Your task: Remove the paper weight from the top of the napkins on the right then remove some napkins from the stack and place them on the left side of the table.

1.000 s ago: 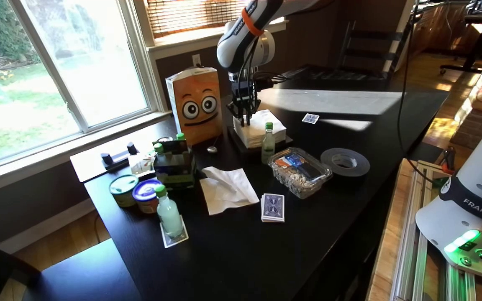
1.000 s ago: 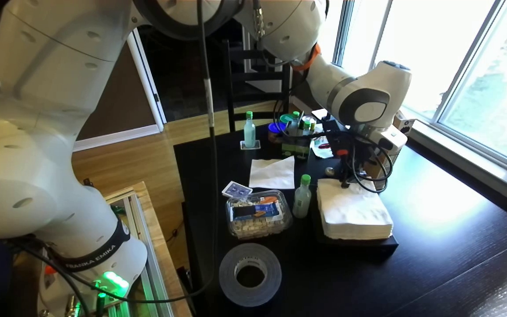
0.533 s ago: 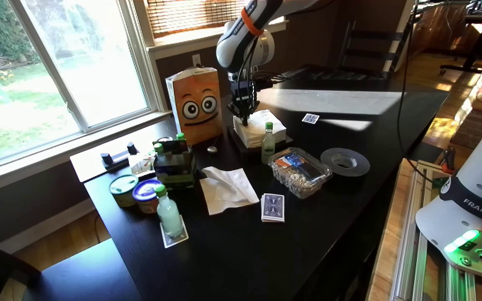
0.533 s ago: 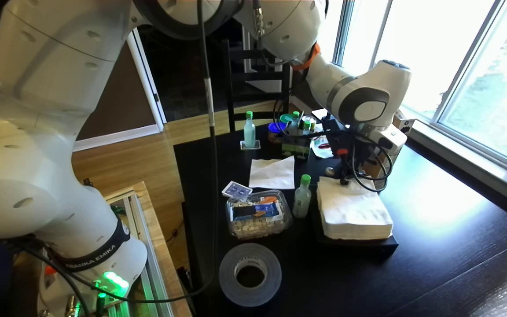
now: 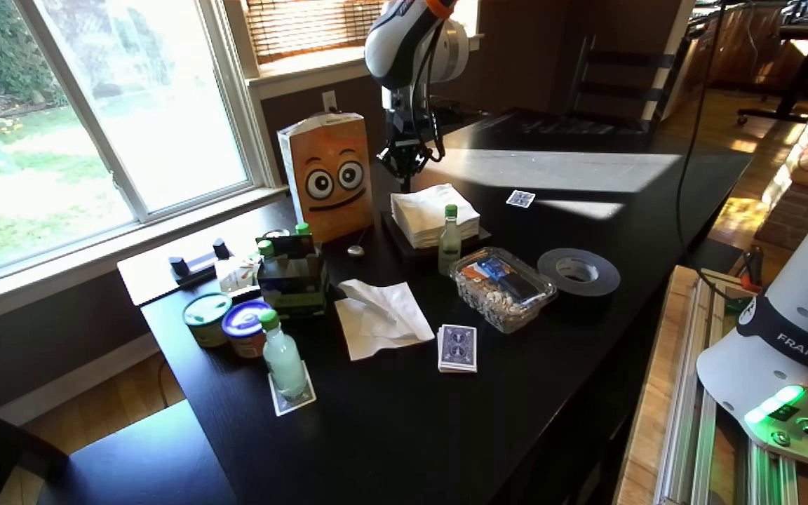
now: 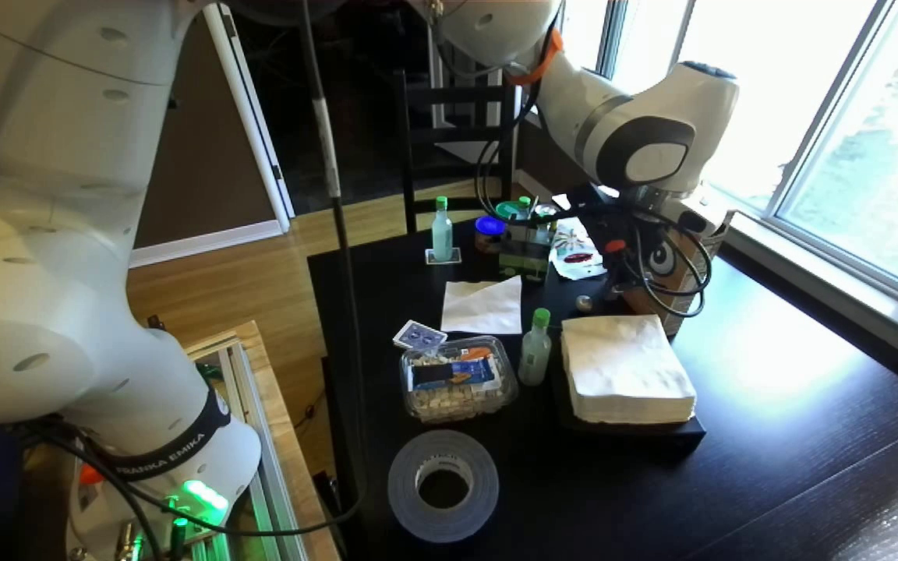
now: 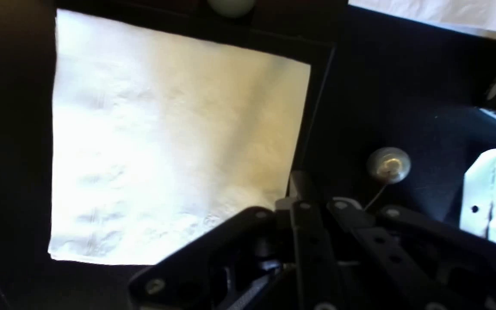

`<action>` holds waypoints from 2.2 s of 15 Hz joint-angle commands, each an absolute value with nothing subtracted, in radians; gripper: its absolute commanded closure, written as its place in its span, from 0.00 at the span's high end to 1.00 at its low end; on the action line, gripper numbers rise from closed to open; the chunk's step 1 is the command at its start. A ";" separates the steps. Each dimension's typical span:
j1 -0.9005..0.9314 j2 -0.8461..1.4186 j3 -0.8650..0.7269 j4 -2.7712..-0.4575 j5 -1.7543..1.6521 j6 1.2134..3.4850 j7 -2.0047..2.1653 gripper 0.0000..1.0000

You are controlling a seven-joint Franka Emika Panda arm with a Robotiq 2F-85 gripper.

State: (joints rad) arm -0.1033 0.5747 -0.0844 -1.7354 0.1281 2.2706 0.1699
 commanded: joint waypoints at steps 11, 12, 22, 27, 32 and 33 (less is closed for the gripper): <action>-0.076 0.682 -0.109 -1.660 0.113 2.234 0.276 0.82; -0.075 0.693 -0.112 -1.649 0.115 2.233 0.285 0.88; -0.070 0.770 -0.136 -1.562 0.119 2.205 0.372 0.88; -0.073 0.783 -0.138 -1.541 0.123 2.190 0.388 0.87; -0.078 0.771 -0.138 -1.548 0.127 2.195 0.387 0.82; -0.078 0.775 -0.140 -1.545 0.126 2.192 0.390 0.77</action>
State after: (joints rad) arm -0.0846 0.7619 -0.1285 -1.5750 0.1293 2.2225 0.3651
